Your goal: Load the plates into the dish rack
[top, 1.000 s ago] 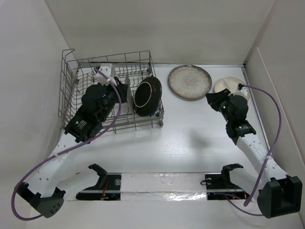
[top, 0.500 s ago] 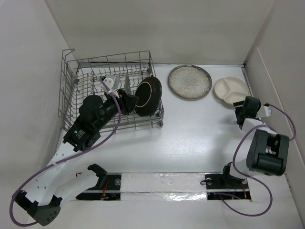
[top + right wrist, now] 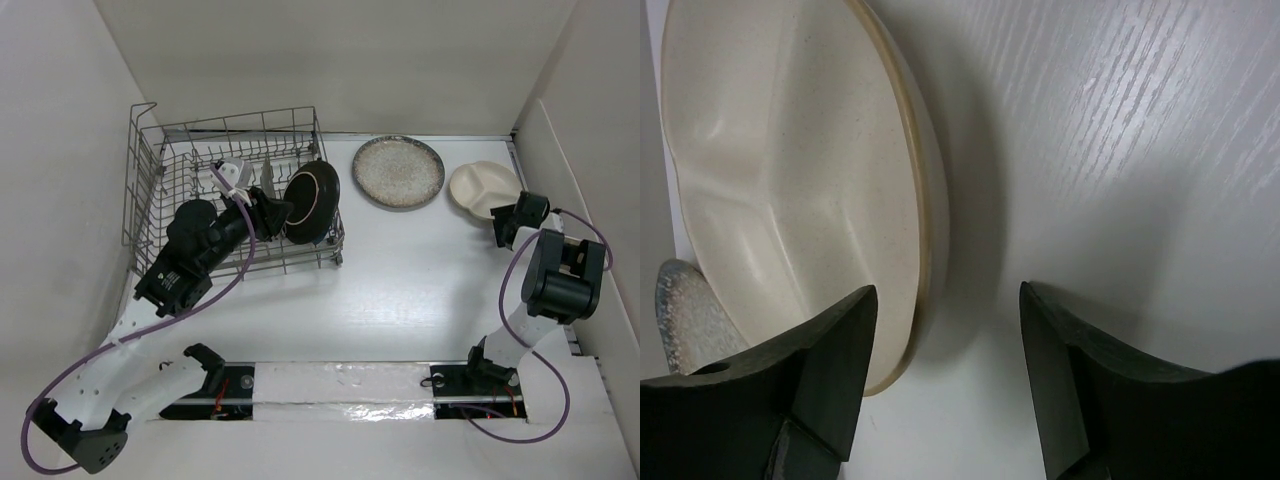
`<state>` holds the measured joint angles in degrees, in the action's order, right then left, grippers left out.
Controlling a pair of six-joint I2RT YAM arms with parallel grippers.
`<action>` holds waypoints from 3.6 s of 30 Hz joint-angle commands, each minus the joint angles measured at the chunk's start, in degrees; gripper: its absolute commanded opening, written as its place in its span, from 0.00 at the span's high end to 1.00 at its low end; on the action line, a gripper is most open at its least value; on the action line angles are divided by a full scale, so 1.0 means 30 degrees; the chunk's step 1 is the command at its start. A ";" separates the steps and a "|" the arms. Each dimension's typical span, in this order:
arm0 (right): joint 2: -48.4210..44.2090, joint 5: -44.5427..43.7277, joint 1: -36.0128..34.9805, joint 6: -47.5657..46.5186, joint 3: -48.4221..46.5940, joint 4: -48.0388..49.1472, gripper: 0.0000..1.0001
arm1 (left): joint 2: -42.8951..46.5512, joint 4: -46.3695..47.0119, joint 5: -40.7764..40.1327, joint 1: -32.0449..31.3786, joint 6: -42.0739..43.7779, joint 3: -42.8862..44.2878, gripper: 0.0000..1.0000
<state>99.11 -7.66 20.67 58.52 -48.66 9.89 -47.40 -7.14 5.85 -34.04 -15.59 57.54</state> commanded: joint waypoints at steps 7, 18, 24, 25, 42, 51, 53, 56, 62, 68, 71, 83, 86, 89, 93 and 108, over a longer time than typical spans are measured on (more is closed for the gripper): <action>0.2115 -0.0024 0.0522 -0.1166 -0.3639 -0.3235 0.51 | 0.0241 0.0855 -0.0247 -0.0049 0.0041 -0.0049 0.77; 0.4114 0.1846 0.1576 -0.1871 -0.6545 -0.6144 1.00 | 0.0214 0.0709 -0.0806 -0.0049 0.0247 -0.0019 0.77; -0.0186 0.1322 0.1752 -0.1959 -0.0516 -0.1288 1.00 | 0.0038 0.0767 -0.0515 -0.0049 0.0102 -0.0078 0.77; -0.1935 0.1352 0.1754 -0.1958 0.0218 -0.0840 1.00 | -0.0108 0.0767 -0.0252 -0.0049 0.0072 -0.0049 0.77; -1.6186 0.9200 -0.0761 -0.1667 0.2218 0.1619 1.00 | -0.1515 0.2200 0.4522 0.0681 -0.2210 0.0772 0.52; -1.4407 1.2658 -0.6328 -0.1228 -0.1906 0.3202 1.00 | -0.3740 0.2321 0.2802 0.0508 -0.2274 0.2761 0.40; -1.3531 1.2895 -0.7264 -0.0469 -0.2176 0.4053 1.00 | -0.4295 0.1794 0.1833 0.0099 -0.1863 0.3055 0.39; -1.2503 1.3158 -0.9286 0.0264 -0.2849 0.5313 1.00 | -0.5086 0.1647 0.1684 0.0097 -0.1687 0.3495 0.37; -1.0509 1.3013 -1.2422 0.0999 -0.3466 0.6868 1.00 | -0.5792 0.2053 0.2328 0.0097 -0.1803 0.3293 0.35; -0.9073 1.3102 -1.4501 0.1967 -0.3291 0.8685 1.00 | -0.6028 0.2056 0.1101 0.0097 -0.1570 0.2735 0.49; -0.8838 1.2545 -1.4887 0.1763 -0.3115 0.8715 1.00 | -0.5561 0.2058 0.0311 0.0097 -0.1394 0.2530 1.00; -0.7520 1.3333 -1.5326 0.2377 -0.2149 1.0442 0.75 | -0.4624 0.1090 0.0661 0.0097 -0.0866 0.3349 1.00; -0.7373 1.3482 -1.5152 0.2349 -0.2002 1.0648 0.47 | -0.4184 0.0652 0.0132 0.0447 -0.0837 0.4284 1.00; -0.7372 1.3715 -1.5150 0.2290 -0.1826 1.0824 0.38 | -0.3656 0.0183 -0.0656 0.0801 -0.0604 0.5281 1.00; -0.7723 1.4184 -1.4596 0.2114 -0.1680 1.0941 0.34 | -0.3333 -0.0871 -0.2648 0.1004 -0.0076 0.7210 1.00; -1.2292 1.3600 -1.1986 -0.2629 0.1835 0.6375 0.28 | -0.3976 -0.6965 -1.4220 0.1533 0.2297 1.2370 1.00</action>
<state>64.79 34.04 -16.21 57.06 -44.71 32.40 -61.10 -36.27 -24.16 -29.54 -10.39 88.12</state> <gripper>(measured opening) 0.723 0.269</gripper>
